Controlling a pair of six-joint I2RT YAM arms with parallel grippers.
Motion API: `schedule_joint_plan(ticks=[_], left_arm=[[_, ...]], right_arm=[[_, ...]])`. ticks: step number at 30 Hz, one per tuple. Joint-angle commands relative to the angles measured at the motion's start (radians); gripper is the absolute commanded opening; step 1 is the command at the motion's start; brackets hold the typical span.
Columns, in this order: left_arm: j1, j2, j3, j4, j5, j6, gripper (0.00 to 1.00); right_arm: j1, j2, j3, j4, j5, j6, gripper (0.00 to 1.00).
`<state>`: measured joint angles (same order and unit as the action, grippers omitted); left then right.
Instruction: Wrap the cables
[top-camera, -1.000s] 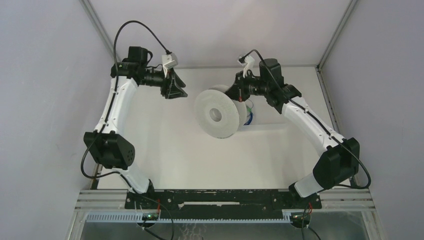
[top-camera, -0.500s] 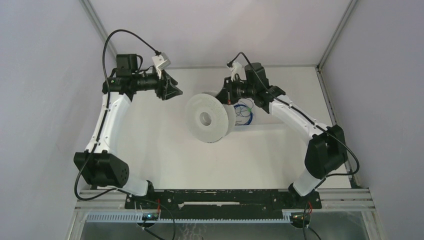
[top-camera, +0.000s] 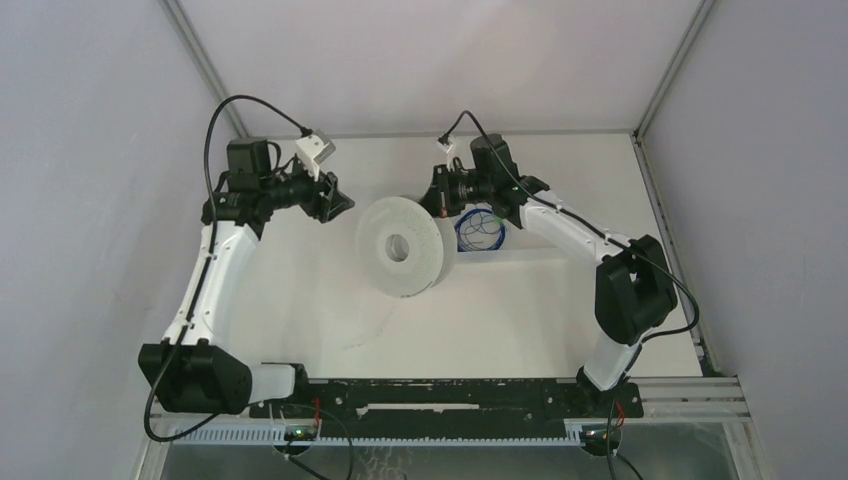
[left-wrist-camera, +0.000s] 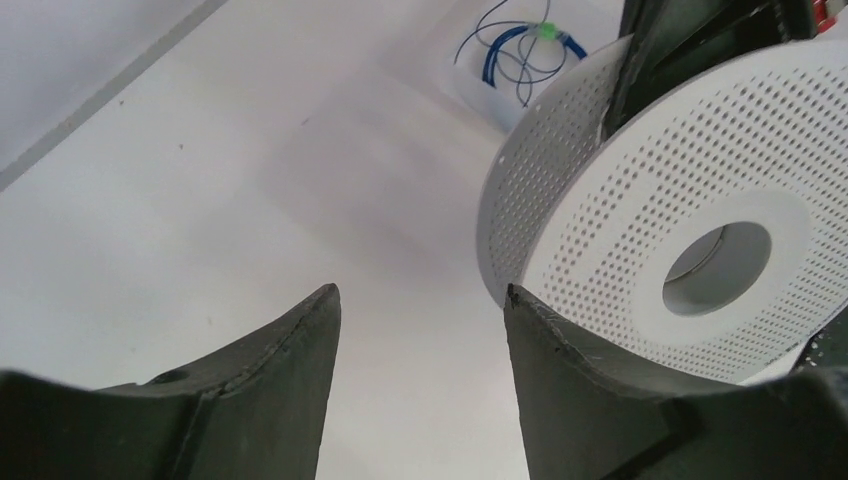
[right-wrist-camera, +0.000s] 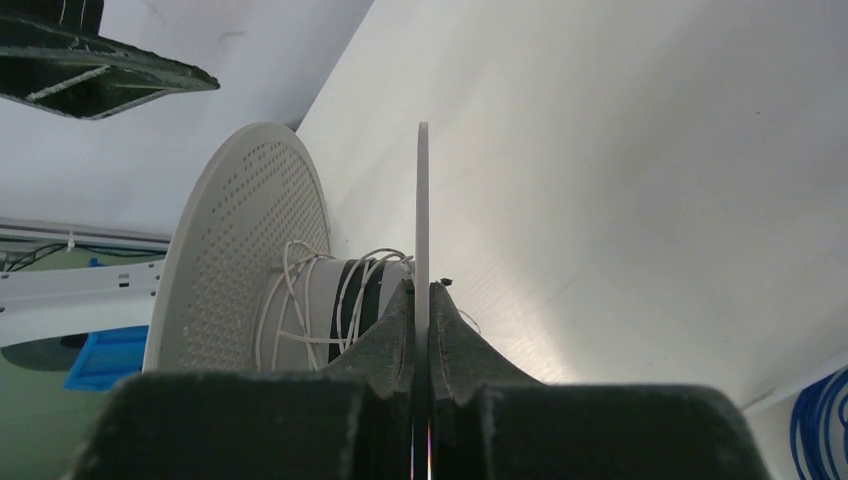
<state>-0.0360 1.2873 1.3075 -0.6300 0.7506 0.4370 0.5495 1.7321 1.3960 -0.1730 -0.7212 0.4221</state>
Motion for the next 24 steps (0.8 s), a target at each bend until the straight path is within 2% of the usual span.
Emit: schedule_joint_plan(ticks=[1,4,11,14,18,24], left_arm=[[0.023,-0.077,-0.063,0.014,-0.045,-0.025,0.66],[0.026,-0.142,-0.139,-0.041,-0.032,0.072,0.68],[0.023,-0.198,-0.235,-0.359,0.055,0.469,0.70],[-0.004,-0.202,-0.311,-0.380,0.051,0.585,0.69],[-0.151,-0.151,-0.356,-0.340,-0.094,0.612,0.69],[-0.320,-0.068,-0.412,-0.170,-0.211,0.557,0.69]], right_arm=[[-0.014,-0.015,0.060,0.064,0.019,0.048,0.00],[-0.021,0.002,0.067,0.066,0.015,0.068,0.00],[-0.085,0.003,0.104,0.068,0.021,0.125,0.00],[-0.106,-0.018,0.109,0.055,0.052,0.138,0.00],[-0.122,-0.053,0.109,0.024,0.108,0.137,0.00],[-0.150,-0.084,0.094,0.000,0.170,0.121,0.00]])
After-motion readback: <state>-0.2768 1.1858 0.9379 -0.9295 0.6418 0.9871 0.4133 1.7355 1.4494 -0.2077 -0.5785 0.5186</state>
